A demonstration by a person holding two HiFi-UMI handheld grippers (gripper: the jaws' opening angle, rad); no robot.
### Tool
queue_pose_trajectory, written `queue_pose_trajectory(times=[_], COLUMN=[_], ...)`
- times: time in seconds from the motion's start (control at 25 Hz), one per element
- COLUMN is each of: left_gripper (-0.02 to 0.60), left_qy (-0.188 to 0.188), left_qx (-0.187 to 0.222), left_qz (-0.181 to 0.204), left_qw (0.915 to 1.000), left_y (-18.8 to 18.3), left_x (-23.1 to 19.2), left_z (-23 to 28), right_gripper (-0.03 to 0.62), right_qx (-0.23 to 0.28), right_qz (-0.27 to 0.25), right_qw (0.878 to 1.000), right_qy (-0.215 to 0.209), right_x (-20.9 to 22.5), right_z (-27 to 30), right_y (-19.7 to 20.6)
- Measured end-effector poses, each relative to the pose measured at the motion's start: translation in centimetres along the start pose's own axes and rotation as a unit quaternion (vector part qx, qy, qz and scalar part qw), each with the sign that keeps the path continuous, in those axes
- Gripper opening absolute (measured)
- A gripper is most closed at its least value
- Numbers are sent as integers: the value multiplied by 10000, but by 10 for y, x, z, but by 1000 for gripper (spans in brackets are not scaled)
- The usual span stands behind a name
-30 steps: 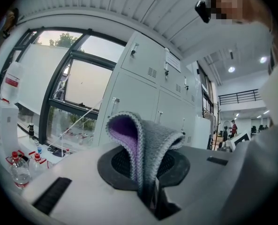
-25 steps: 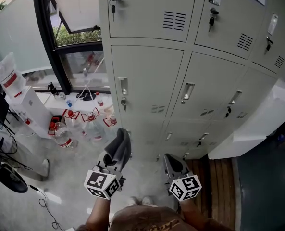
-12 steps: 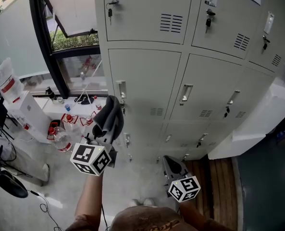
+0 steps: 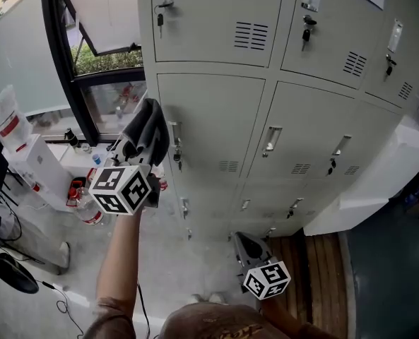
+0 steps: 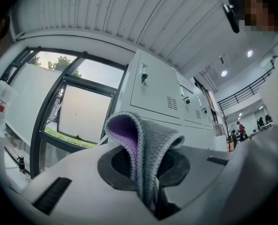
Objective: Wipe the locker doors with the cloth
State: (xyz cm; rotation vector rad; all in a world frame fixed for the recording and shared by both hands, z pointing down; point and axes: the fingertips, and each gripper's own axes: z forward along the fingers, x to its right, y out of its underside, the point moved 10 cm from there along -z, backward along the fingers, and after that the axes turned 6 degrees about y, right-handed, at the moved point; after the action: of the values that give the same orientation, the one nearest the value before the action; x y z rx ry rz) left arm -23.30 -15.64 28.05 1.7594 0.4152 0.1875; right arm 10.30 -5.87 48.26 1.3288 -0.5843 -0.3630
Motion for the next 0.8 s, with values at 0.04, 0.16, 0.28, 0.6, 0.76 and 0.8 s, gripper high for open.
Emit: queue_pose_trajectory(times=[0.04,0.16,0.28,0.6,0.76,0.8], left_gripper=[41,41,41,41,41,41], left_qy=[-32,-108,-160,-41,65,95], left_qx=[13,10,-11,-107,-128,-137], left_qz=[16,137,220,306,322,334], left_qw=[10000,9998,9996,9995,9994,9993], left_y=[-3,-11,-18,-18,-16,-16], left_x=[-4,-15,-24,-30,-30,-31], left_z=[5,20,35,64,72,74], right_gripper=[-2,-2,-2,-2,-2,-2], right_qx=[-10,-16,-11,-2,-4,-8], right_qz=[10,45,33,11,1,0], right_qw=[10000,10000,10000,10000,10000,10000], right_qy=[0,9,14,62,80,83], right_x=[0,1,4,10,12,13], right_z=[0,1,4,13,18,19], right_y=[0,1,0,-4,-6,-6])
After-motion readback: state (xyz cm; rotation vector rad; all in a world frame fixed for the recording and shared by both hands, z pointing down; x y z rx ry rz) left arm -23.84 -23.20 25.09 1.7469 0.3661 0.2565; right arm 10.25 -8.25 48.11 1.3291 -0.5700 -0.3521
